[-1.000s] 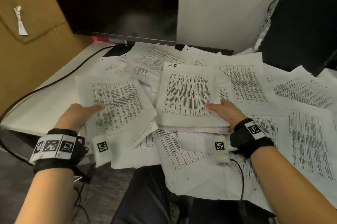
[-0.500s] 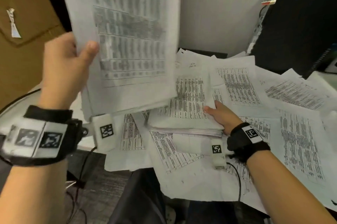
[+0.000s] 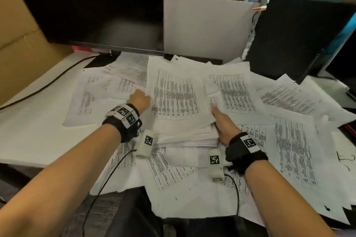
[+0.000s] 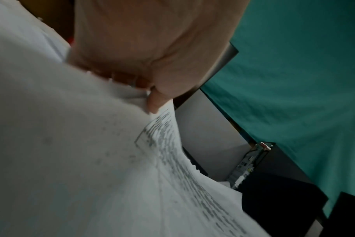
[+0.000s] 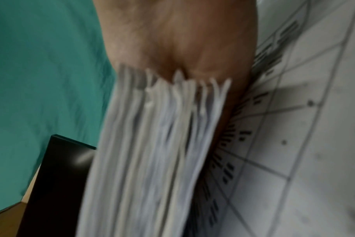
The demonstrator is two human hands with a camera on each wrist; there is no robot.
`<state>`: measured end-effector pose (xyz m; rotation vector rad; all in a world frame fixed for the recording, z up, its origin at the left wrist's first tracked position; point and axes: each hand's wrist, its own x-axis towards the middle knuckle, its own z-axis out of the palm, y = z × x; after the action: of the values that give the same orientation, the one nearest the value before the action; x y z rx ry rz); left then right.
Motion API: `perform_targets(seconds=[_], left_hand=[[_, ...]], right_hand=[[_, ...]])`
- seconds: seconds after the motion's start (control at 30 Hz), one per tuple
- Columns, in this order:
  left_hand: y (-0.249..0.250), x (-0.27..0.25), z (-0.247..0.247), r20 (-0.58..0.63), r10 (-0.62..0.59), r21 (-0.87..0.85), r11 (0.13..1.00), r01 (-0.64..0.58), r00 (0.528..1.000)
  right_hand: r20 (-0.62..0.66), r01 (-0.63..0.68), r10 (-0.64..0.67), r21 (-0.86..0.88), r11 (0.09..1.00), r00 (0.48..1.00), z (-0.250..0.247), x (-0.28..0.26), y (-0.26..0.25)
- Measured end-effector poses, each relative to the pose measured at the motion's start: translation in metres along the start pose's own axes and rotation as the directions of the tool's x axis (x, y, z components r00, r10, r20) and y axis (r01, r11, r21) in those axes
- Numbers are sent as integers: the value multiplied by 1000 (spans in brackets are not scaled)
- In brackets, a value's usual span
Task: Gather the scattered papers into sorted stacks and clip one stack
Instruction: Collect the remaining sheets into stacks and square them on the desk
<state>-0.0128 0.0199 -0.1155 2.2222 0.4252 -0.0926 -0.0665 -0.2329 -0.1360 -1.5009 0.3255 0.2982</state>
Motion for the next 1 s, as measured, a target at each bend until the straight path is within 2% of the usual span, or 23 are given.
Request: perform_targets(seconds=[0.07, 0.13, 0.23, 0.33, 0.4, 0.47, 0.53, 0.57, 0.63, 0.7, 0.73, 0.77, 0.8, 0.87, 0.93, 1.0], left_hand=[[-1, -2, 7, 66, -89, -33, 995, 91, 994], [-1, -4, 16, 127, -85, -84, 992, 96, 988], [-4, -5, 23, 112, -55, -143, 987, 71, 992], [-10, -11, 13, 110, -57, -239, 967, 82, 992], [-10, -19, 3, 69, 26, -310, 951, -4, 997], [1, -36, -10, 14, 191, -475, 865, -162, 981], [21, -58, -21, -88, 370, -611, 713, -343, 925], [32, -68, -26, -162, 445, -610, 656, -444, 881], [51, -85, -33, -308, 561, -539, 562, -627, 768], [64, -97, -38, -434, 635, -448, 463, -764, 639], [67, -100, -39, -470, 660, -416, 421, -806, 587], [70, -103, -41, -484, 671, -397, 403, -825, 561], [72, -105, -43, -486, 670, -397, 403, -824, 562], [66, -101, -47, -427, 648, -494, 416, -763, 630], [57, -95, -54, -269, 641, -673, 408, -616, 719], [51, -93, -57, -117, 669, -722, 450, -526, 734]], right_hand=[[20, -45, 44, 23, 999, 999, 0, 1, -3], [52, -38, 43, -101, 994, 998, 5, -1, -9], [61, 7, 6, -216, 976, 998, 13, 1, -10], [104, 85, -68, -167, 982, 992, 7, 2, -7], [149, 146, -130, -100, 984, 980, 0, -11, -16], [215, 180, -177, 7, 984, 961, -7, -20, -24], [214, 260, -254, 0, 966, 943, -7, -31, -40], [202, 326, -311, -48, 944, 929, -4, -36, -51], [178, 478, -453, -144, 866, 874, 4, -49, -72], [144, 603, -586, -190, 775, 797, 7, -59, -87], [130, 643, -631, -217, 735, 765, 7, -62, -91], [126, 660, -652, -248, 709, 748, 5, -63, -93], [129, 660, -653, -265, 703, 747, 3, -64, -93], [138, 645, -634, -263, 717, 761, -2, -65, -91], [136, 648, -635, -232, 726, 760, -8, -69, -88], [113, 655, -646, -175, 735, 755, -6, -76, -88]])
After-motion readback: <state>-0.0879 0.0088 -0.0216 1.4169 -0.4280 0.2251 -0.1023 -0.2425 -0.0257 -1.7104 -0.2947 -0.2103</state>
